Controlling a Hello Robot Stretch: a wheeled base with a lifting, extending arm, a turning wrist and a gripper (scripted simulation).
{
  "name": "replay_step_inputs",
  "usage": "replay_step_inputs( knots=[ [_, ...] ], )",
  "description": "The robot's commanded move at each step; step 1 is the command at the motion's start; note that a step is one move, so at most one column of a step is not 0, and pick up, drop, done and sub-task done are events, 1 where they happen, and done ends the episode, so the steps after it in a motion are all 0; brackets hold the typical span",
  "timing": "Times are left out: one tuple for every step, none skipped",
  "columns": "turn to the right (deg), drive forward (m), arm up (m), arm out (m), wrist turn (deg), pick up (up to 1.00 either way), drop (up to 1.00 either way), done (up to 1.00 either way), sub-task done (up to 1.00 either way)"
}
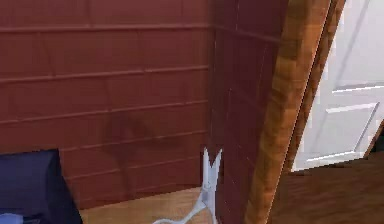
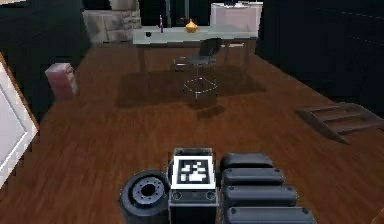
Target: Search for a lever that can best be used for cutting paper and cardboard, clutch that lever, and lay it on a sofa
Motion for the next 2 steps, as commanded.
replay_step_inputs(
  knots=[
    [45.0,0.00,0.00,0.00,0.0,0.00,0.00,0.00,0.00],
    [27.0,0.00,0.00,0.00,0.0,0.00,0.00,0.00,0.00]
  ],
)
